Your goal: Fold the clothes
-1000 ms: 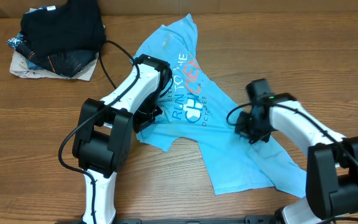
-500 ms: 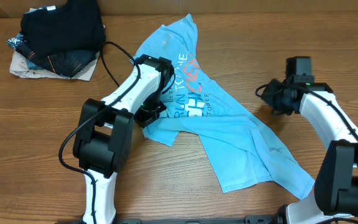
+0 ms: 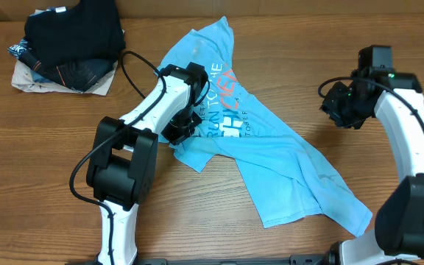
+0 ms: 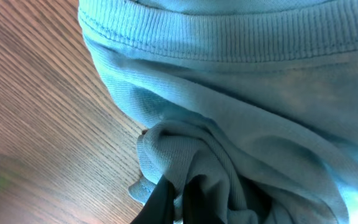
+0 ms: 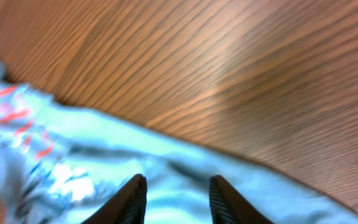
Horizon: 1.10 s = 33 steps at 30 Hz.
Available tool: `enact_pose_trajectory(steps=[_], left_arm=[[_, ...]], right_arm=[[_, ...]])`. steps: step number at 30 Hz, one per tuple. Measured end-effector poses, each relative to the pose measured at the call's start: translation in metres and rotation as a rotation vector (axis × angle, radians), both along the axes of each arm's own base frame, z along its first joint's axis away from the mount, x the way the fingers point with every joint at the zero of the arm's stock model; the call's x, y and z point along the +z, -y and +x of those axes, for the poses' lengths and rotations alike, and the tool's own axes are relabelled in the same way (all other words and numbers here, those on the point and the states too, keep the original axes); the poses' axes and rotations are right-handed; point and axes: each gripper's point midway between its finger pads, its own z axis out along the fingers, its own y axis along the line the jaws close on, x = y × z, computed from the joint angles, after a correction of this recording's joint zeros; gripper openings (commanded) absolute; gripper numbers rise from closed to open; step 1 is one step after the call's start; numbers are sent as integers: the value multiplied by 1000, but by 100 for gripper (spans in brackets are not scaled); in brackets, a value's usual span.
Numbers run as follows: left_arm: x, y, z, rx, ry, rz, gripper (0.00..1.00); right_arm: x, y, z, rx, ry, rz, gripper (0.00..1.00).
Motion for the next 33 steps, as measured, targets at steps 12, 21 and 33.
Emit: enact_pose_trajectory(steps=[12, 21, 33], left_arm=[[-1, 1, 6, 5, 23, -9, 6], [-1, -23, 13, 70, 15, -20, 4], [46, -47, 21, 78, 62, -8, 4]], right_arm=[[26, -49, -74, 205, -198, 246, 67], [59, -95, -112, 345, -160, 173, 68], [18, -105, -114, 246, -194, 91, 72]])
